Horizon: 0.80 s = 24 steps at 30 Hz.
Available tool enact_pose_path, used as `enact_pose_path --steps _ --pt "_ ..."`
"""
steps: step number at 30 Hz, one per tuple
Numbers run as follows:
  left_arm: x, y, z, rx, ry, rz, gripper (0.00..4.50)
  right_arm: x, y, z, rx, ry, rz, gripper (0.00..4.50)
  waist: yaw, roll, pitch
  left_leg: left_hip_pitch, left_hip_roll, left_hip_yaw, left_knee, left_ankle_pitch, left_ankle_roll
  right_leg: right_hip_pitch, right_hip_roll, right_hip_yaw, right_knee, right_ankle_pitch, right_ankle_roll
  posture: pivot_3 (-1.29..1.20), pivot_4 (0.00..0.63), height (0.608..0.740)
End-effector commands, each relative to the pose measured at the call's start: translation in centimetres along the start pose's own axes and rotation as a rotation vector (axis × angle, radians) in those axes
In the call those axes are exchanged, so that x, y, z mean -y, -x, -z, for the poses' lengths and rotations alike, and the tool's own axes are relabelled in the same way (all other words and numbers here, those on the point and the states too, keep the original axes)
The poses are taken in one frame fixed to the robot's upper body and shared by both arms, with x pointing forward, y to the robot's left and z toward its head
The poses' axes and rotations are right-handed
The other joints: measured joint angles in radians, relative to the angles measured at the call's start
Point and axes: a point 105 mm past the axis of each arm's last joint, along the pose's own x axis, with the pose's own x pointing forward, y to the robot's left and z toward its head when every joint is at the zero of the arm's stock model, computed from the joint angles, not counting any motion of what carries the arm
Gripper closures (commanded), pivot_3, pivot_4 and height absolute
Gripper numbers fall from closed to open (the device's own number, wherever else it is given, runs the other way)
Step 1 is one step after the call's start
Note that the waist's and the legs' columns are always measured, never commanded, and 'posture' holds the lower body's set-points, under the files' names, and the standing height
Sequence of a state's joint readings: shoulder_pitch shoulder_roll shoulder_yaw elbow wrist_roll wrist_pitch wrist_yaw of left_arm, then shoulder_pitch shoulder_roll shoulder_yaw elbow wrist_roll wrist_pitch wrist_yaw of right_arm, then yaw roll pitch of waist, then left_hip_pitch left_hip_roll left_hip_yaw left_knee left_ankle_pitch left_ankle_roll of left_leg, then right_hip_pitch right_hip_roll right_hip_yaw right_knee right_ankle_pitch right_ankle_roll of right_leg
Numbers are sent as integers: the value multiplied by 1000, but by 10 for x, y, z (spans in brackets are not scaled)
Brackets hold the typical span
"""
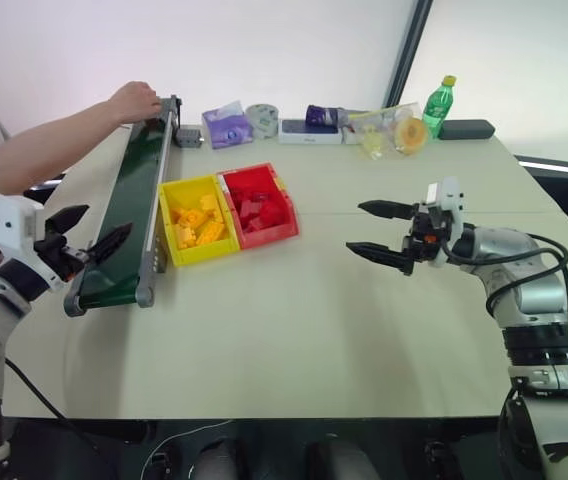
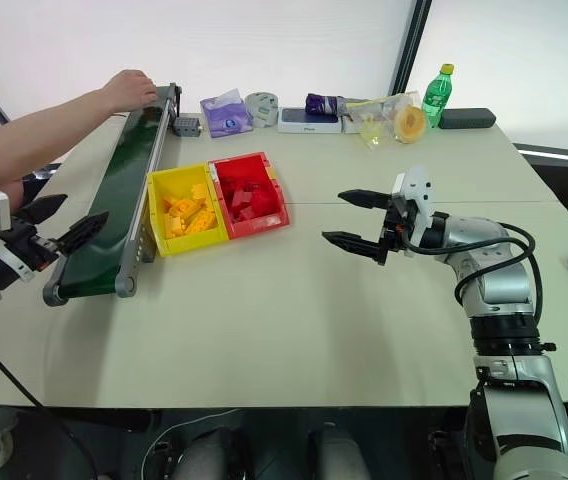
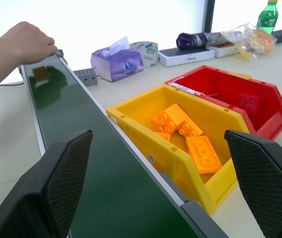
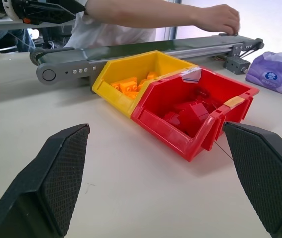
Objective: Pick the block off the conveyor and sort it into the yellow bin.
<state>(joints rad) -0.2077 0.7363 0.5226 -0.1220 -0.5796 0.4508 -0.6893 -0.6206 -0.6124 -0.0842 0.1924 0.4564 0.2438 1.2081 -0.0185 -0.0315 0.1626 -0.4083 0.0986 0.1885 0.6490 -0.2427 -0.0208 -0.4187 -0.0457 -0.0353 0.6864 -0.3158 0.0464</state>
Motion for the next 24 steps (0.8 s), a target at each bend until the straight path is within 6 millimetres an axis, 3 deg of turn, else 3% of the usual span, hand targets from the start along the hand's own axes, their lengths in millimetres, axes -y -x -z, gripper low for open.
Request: enact_pose_path --steps 1,24 --pt "-1 0 -17 59 -48 -5 13 0 2 -13 35 47 5 0 0 0 0 0 0 0 0 0 0 0 0 0 0 0 0 0 150 740" --pt "2 5 -10 46 -45 -6 13 3 1 -14 17 68 10 0 0 0 0 0 0 0 0 0 0 0 0 0 0 0 0 0 150 740"
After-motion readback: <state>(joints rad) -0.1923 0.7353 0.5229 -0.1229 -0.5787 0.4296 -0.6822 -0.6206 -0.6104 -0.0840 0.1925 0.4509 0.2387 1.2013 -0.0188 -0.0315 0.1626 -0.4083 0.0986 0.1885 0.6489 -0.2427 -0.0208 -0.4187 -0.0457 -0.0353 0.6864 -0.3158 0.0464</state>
